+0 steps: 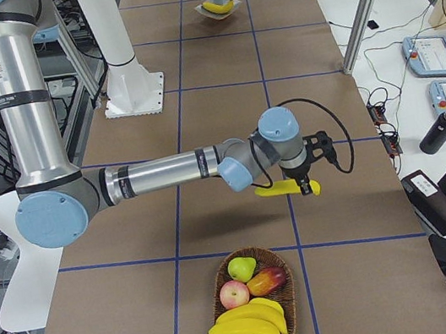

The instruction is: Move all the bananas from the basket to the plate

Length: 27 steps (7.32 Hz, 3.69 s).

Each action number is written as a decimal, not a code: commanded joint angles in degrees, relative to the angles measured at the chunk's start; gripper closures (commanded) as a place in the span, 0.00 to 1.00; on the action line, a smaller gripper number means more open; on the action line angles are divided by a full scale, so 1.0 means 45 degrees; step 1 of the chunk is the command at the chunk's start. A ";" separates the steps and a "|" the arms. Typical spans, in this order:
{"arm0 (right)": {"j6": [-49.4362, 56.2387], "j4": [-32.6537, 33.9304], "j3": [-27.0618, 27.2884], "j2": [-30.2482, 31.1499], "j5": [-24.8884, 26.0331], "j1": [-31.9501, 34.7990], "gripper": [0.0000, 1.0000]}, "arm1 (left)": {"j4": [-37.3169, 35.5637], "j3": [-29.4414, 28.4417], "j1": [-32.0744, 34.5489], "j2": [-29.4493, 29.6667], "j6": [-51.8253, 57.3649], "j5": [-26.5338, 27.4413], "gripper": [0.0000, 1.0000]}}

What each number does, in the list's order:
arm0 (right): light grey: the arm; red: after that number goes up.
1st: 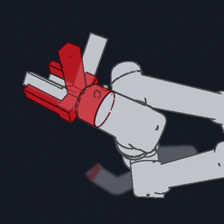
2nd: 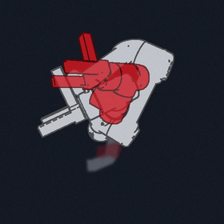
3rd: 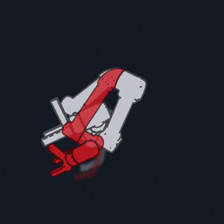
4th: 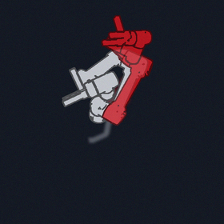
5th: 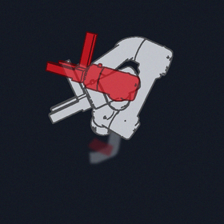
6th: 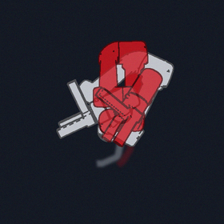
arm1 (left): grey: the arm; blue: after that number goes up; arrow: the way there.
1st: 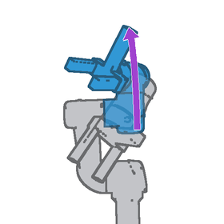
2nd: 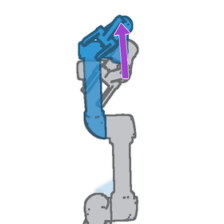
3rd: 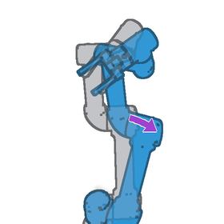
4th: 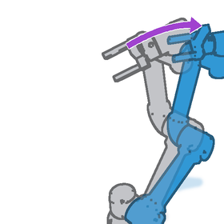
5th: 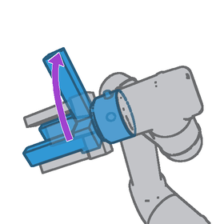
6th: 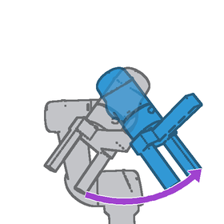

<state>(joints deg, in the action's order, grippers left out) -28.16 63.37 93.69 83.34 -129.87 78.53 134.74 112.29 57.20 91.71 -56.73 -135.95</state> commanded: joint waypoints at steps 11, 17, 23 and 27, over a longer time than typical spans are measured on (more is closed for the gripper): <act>-1.2434 -0.0019 0.2929 -0.6644 0.4992 -0.8855 1.00 | -0.0078 -0.0207 -0.4957 0.6025 -0.6046 0.3433 0.00; -1.2571 0.0000 0.3515 -0.6644 0.5479 -0.9638 1.00 | -0.0039 -0.0207 -0.4957 0.6084 -0.6027 0.3472 0.49; -1.2278 0.0000 0.4140 -0.6489 0.5482 -0.9484 0.00 | 0.0000 -0.0012 -0.4860 0.5812 -0.6046 0.3706 1.00; -1.0161 0.0156 0.4063 -0.4134 0.4467 -0.7398 0.00 | 0.0000 0.0982 -0.3962 0.1274 -0.4260 0.3745 1.00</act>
<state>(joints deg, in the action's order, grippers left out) -79.23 63.89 112.19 60.01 -108.27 42.05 134.73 115.24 38.03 104.78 -80.42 -119.15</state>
